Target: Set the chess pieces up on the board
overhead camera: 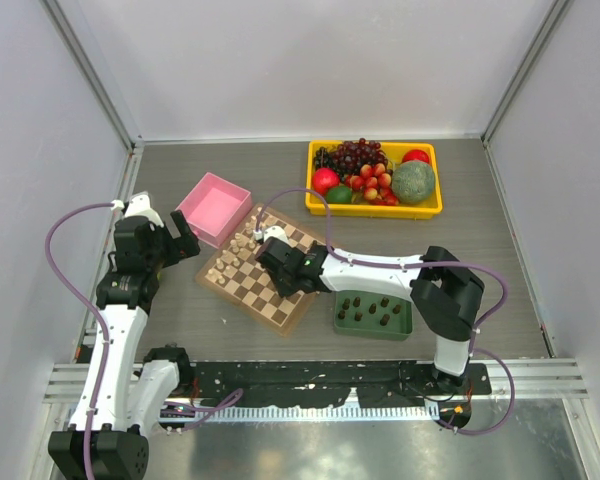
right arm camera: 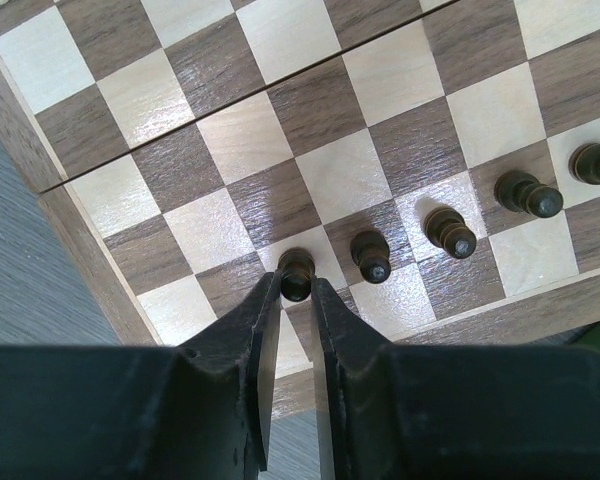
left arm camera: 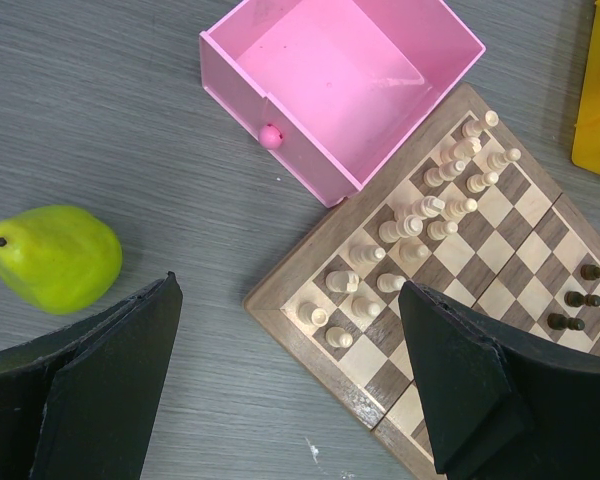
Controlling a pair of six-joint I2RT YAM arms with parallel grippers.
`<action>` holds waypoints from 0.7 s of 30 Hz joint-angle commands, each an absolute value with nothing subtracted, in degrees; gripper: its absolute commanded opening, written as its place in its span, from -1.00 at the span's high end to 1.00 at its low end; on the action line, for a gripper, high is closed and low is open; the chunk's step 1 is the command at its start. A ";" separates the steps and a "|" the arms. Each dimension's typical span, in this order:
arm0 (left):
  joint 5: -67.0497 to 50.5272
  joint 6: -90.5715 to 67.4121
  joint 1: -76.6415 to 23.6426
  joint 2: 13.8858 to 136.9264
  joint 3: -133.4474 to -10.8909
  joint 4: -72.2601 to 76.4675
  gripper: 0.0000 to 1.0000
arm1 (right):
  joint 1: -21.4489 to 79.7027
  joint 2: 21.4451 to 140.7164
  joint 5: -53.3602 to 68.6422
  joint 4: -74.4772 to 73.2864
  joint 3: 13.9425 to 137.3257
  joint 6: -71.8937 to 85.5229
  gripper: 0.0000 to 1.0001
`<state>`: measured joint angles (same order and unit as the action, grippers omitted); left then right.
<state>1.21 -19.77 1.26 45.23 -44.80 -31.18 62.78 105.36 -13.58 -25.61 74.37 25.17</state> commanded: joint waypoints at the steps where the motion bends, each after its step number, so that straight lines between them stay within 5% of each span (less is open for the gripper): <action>1: 0.26 -20.39 1.41 44.83 -46.93 -30.50 -0.98 | 62.84 103.89 -12.66 -24.96 75.50 24.43 0.54; 21: 0.18 -20.39 1.49 45.00 -46.85 -30.41 -0.98 | 62.84 103.62 -13.10 -26.72 76.55 23.64 0.51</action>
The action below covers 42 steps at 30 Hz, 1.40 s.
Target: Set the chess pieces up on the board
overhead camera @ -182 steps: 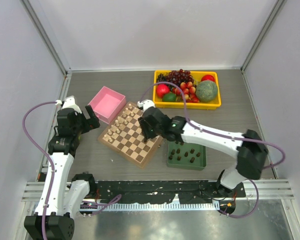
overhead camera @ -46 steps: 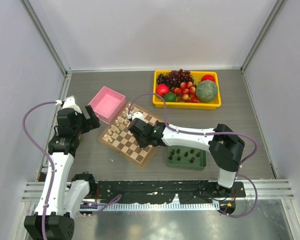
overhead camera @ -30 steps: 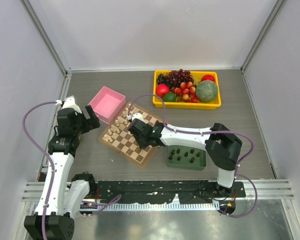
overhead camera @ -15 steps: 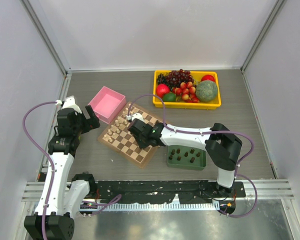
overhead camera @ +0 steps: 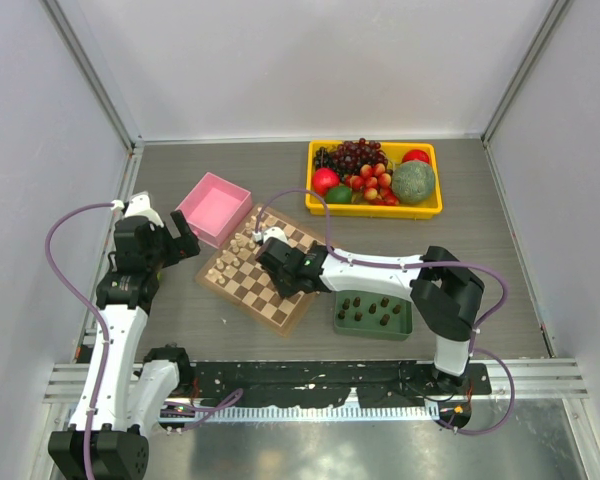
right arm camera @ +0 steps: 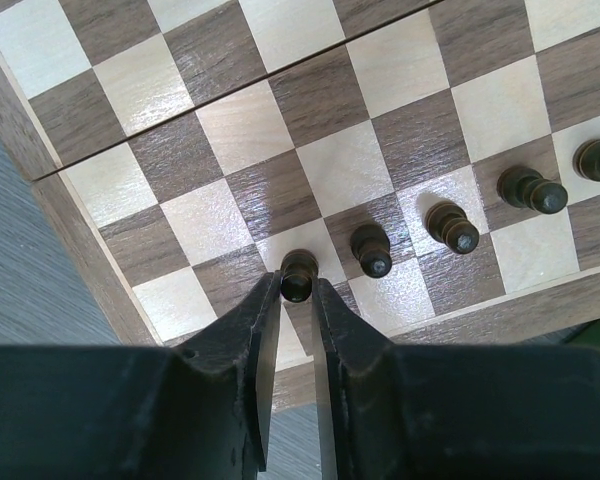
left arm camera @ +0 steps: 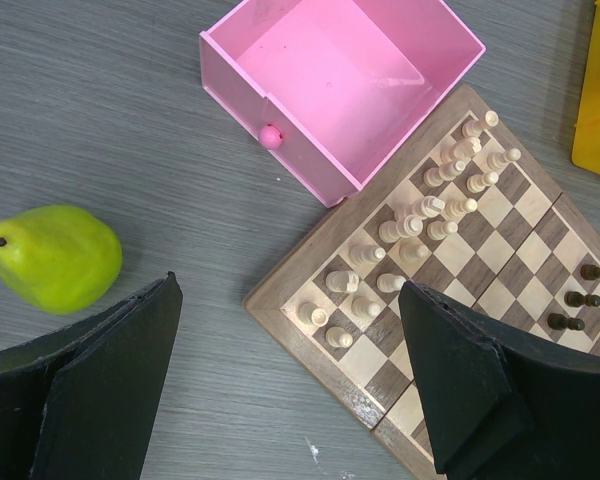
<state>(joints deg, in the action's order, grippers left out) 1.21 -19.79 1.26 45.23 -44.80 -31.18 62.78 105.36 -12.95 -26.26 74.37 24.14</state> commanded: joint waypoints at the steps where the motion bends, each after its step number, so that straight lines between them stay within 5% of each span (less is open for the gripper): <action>1: 0.26 -20.39 1.41 45.00 -47.02 -30.32 -0.98 | 62.93 103.62 -12.66 -26.72 76.64 23.47 0.45; 14: 0.26 -20.30 1.41 45.09 -46.93 -30.50 -0.98 | 63.02 94.76 -12.21 -26.19 75.16 23.03 0.28; 20: 0.26 -20.39 1.49 45.18 -46.93 -30.50 -0.98 | 62.58 81.42 -23.44 -28.12 66.65 23.99 0.22; 27: 0.26 -20.39 1.49 45.35 -47.02 -30.50 -0.98 | 47.74 70.41 -16.45 -25.67 50.47 29.26 0.19; 42: 0.26 -20.39 1.49 45.44 -46.93 -30.50 -0.98 | 39.11 76.29 -11.16 -24.52 43.68 27.42 0.28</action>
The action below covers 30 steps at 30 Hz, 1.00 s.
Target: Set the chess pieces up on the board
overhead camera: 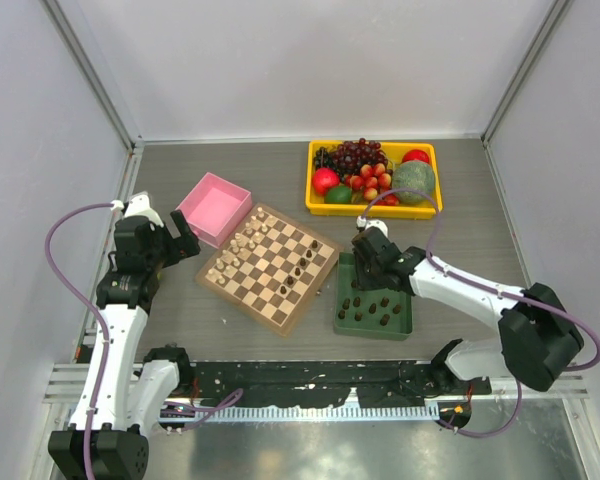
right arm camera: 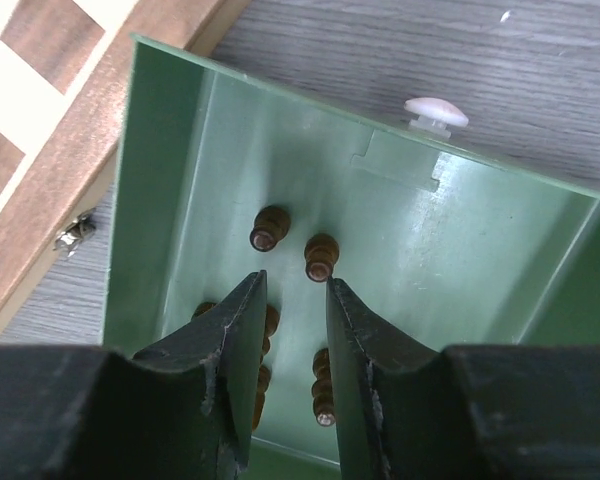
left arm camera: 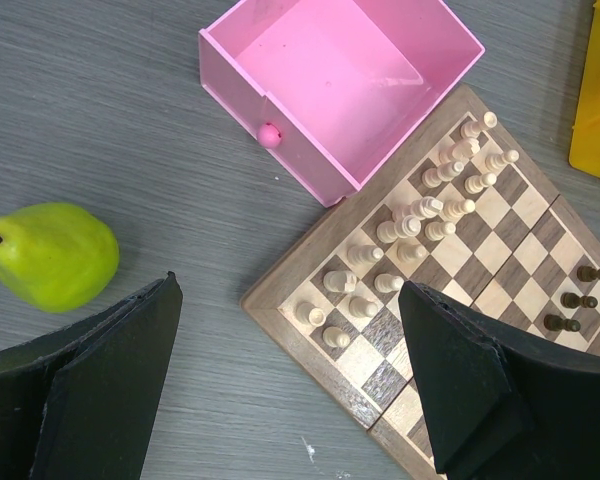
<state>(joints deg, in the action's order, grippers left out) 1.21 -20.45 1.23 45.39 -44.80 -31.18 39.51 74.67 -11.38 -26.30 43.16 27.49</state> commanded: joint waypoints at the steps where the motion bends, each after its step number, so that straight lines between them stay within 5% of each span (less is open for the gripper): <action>1: 0.26 -20.39 1.41 45.44 -46.93 -30.50 -0.98 | 38.94 76.72 -11.51 -24.35 43.42 27.60 0.28; 30: 0.26 -20.30 1.49 45.70 -47.02 -30.50 -0.98 | 38.06 80.07 -13.01 -22.68 43.15 27.42 0.38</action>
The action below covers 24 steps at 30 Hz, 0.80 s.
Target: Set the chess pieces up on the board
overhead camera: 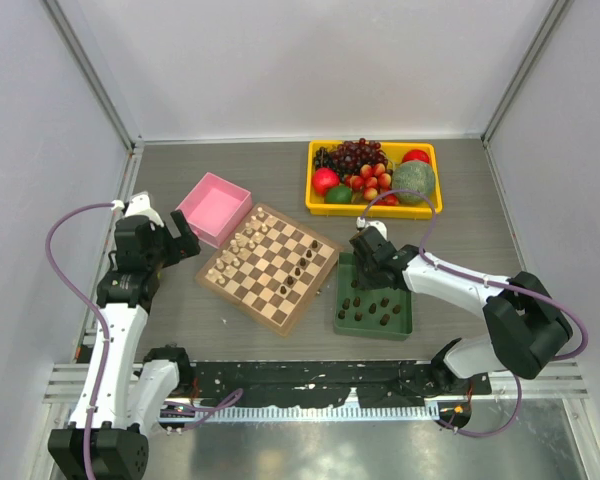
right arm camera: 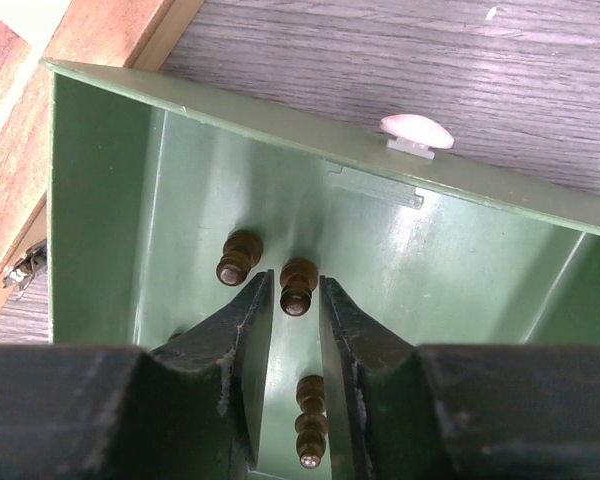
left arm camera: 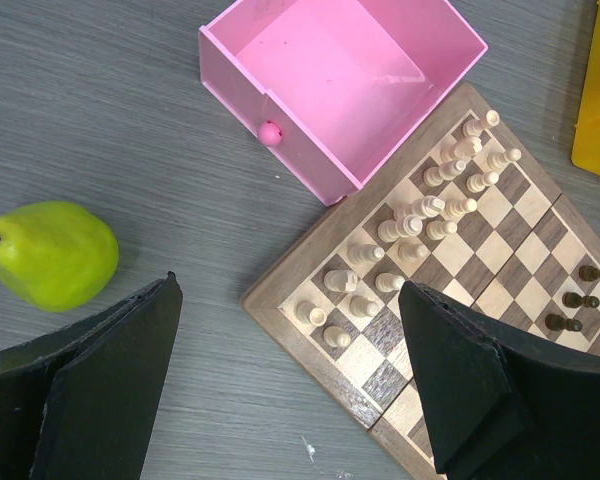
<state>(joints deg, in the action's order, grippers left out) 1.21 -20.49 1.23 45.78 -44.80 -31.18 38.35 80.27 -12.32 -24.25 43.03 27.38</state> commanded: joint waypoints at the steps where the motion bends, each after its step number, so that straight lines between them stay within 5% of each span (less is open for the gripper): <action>1: 0.18 -20.30 1.49 45.62 -47.02 -30.59 -0.98 | 38.06 80.07 -13.01 -22.76 43.24 27.42 0.41; 24: 0.26 -20.30 1.49 45.53 -46.93 -30.59 -0.98 | 38.06 81.30 -12.48 -23.99 43.68 27.16 0.50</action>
